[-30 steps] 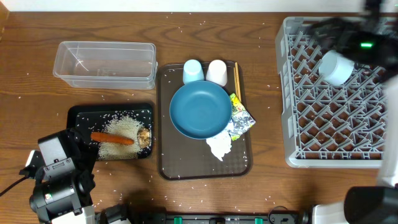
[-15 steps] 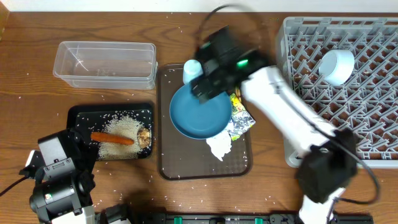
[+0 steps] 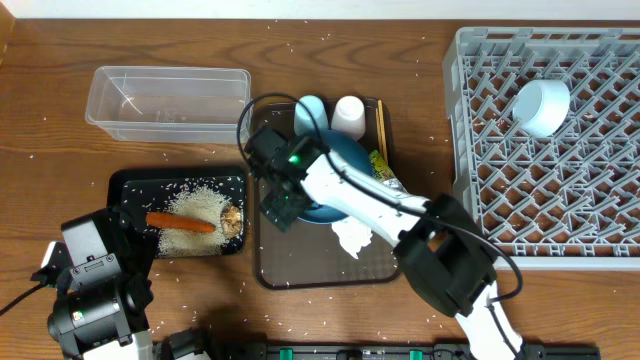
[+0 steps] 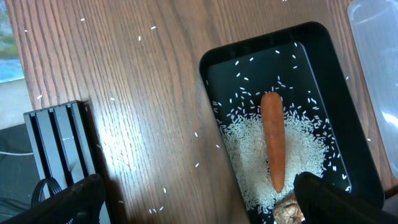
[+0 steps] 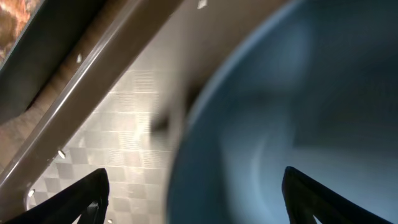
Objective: Sort waste into correct bins and load items into the dishwasher rack
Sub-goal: 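Reach the right gripper to the blue plate on the brown tray, then grasp the blue plate rim and lift it toward the rack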
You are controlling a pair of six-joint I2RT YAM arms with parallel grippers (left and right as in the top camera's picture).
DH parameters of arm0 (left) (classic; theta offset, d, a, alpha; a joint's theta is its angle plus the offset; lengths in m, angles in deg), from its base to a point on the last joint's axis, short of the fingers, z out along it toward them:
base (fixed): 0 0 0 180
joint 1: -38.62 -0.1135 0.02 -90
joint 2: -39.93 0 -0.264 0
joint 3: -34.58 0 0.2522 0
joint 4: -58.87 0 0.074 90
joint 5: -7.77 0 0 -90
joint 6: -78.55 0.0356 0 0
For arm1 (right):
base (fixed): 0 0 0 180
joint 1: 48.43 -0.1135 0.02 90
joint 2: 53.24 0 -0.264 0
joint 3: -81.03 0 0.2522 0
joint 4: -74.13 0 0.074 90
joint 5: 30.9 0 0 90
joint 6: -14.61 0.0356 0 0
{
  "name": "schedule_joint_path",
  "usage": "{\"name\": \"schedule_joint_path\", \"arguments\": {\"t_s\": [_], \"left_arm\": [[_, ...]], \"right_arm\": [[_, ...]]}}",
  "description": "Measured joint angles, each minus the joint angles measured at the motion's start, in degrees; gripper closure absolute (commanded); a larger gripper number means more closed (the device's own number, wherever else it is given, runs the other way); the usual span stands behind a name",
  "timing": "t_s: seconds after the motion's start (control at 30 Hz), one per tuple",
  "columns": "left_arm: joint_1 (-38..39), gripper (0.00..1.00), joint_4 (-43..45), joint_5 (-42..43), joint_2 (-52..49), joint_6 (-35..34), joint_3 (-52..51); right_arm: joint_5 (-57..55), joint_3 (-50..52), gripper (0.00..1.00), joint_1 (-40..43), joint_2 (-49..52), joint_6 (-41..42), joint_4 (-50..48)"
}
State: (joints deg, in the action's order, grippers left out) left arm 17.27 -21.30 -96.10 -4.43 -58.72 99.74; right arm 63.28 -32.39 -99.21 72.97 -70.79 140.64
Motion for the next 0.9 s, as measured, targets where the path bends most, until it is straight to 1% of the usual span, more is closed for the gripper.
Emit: {"name": "schedule_joint_path", "arguments": {"t_s": [0.07, 0.33, 0.37, 0.43, 0.5, 0.63, 0.67, 0.8, 0.83, 0.9], "left_arm": [[0.0, 0.02, 0.0, 0.0, 0.0, 0.0, 0.0], [0.0, 0.02, 0.0, 0.0, 0.0, 0.0, 0.0], [0.0, 0.02, 0.0, 0.0, 0.0, 0.0, 0.0], [0.0, 0.02, 0.0, 0.0, 0.0, 0.0, 0.0], [0.0, 0.02, 0.0, 0.0, 0.0, 0.0, 0.0], [0.0, 0.02, 0.0, 0.0, 0.0, 0.0, 0.0], [0.0, 0.02, 0.0, 0.0, 0.0, 0.0, 0.0], [0.0, 0.02, 0.0, 0.0, 0.0, 0.0, 0.0], [0.0, 0.02, 0.0, 0.0, 0.0, 0.0, 0.0], [0.0, 0.02, 0.0, 0.0, 0.0, 0.0, 0.0]], "right_arm": [[-0.2, 0.0, 0.28, -0.2, 0.3, 0.5, 0.3], [-3.2, 1.8, 0.36, -0.1, 0.3, 2.4, -1.7], [-3.7, 2.3, 0.39, -0.1, 0.3, 2.6, -1.8], [-4.2, 3.3, 0.44, -0.1, 0.3, 3.1, -1.9], [-4.5, 3.9, 0.5, -0.1, 0.3, 3.5, -2.2], [-5.0, 4.7, 0.68, -0.1, 0.3, 4.1, -3.6], [-5.0, 4.9, 0.76, -0.1, 0.3, 4.3, -3.9], [-6.2, 4.8, 0.96, -0.4, -0.1, 4.9, -4.4], [-6.7, 4.6, 0.99, -0.5, -0.3, 4.9, -4.3], [-7.3, 4.1, 0.99, -0.7, -0.7, 4.9, -3.7]]}}
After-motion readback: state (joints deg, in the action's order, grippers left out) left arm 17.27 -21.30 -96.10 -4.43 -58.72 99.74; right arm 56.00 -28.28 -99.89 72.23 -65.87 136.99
